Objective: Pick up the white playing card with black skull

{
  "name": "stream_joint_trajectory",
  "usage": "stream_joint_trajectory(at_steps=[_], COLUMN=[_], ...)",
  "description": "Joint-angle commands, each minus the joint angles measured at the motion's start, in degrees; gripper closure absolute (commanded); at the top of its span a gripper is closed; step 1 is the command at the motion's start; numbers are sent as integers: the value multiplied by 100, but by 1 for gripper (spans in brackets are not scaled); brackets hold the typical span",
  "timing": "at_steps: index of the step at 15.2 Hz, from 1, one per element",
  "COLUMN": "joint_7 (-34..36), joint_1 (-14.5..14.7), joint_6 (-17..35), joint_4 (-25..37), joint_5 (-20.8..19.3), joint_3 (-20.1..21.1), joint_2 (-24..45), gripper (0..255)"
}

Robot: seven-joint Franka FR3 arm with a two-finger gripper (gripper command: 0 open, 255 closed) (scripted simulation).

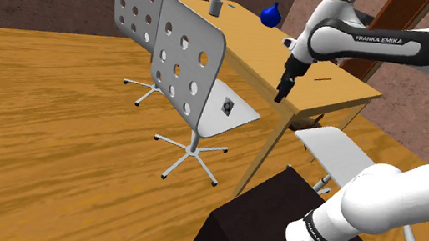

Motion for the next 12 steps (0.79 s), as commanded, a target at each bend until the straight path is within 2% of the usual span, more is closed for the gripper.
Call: stream_joint_trajectory(at_steps=[1, 7, 12], joint_7=[-544, -2062, -3307], joint_1=[58, 232, 274], joint_6=[300, 969, 1356], joint_4=[119, 747, 1471], joint_5=[-51, 51, 318], joint_3=[-194, -597, -709], joint_2=[439, 1810, 3002], gripper=[0, 0, 0])
